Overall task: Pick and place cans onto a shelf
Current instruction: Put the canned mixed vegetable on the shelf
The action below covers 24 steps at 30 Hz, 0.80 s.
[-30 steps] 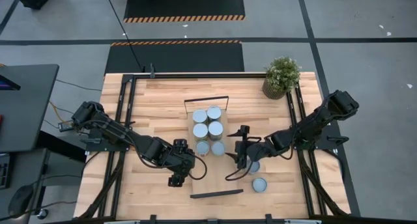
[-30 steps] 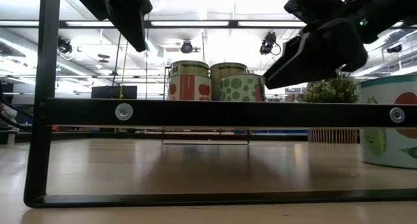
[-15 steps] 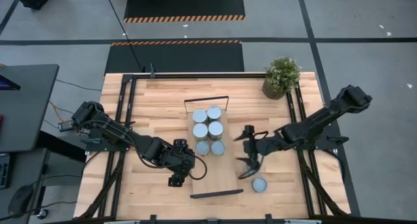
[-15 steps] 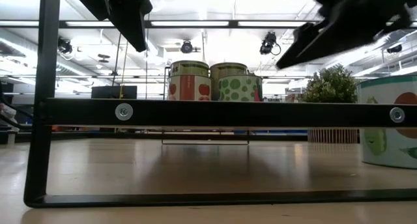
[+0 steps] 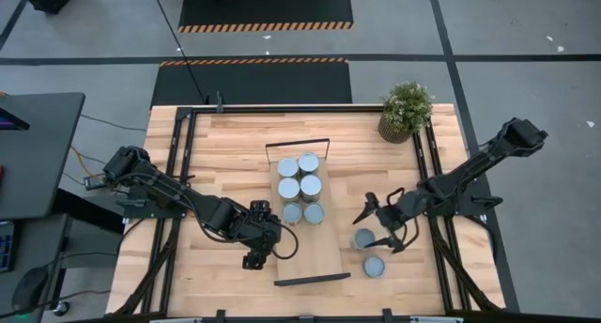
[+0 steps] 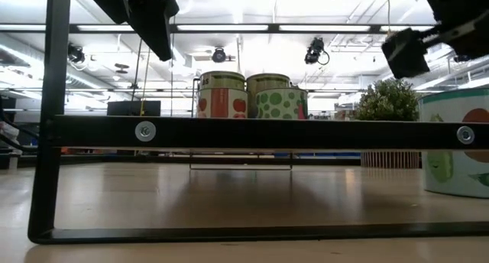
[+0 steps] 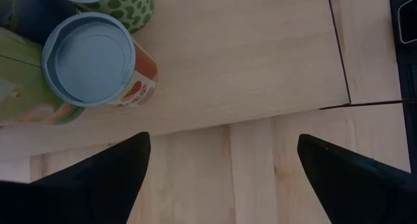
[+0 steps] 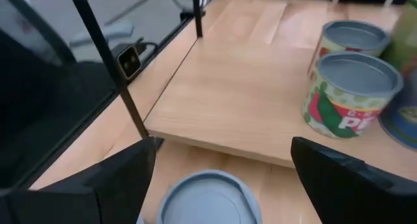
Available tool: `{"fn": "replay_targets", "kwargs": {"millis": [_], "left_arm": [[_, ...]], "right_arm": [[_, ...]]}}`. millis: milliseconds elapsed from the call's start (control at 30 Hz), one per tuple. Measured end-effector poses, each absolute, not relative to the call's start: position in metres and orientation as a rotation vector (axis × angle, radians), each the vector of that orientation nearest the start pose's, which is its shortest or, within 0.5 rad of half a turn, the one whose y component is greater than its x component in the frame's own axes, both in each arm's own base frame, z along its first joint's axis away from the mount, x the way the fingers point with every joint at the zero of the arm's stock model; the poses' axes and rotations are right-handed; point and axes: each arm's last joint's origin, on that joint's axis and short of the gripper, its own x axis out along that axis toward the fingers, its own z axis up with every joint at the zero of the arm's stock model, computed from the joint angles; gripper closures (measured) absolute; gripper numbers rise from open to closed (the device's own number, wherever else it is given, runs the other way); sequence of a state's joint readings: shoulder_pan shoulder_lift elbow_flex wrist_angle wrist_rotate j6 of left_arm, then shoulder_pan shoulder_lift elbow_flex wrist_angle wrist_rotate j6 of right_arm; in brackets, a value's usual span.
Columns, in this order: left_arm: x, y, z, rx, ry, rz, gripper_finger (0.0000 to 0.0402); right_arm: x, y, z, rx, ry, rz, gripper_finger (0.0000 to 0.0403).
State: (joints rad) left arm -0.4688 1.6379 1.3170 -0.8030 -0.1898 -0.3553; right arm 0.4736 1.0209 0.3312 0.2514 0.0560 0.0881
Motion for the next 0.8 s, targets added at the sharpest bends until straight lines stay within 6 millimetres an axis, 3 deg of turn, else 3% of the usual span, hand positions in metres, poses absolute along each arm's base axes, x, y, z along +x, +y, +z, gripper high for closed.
{"fn": "replay_targets", "kwargs": {"millis": [367, 800], "left_arm": [[0.298, -0.144, 0.26, 0.043, 1.085, -0.056, 0.0008], [0.298, -0.145, 0.26, 0.042, 1.081, -0.057, 0.0008]], "right_arm": [[0.163, 0.082, 0.15, 0.038, 0.344, 0.347, 0.0038], [0.169, 0.098, 0.131, 0.051, 0.373, 0.346, 0.0039]]}}
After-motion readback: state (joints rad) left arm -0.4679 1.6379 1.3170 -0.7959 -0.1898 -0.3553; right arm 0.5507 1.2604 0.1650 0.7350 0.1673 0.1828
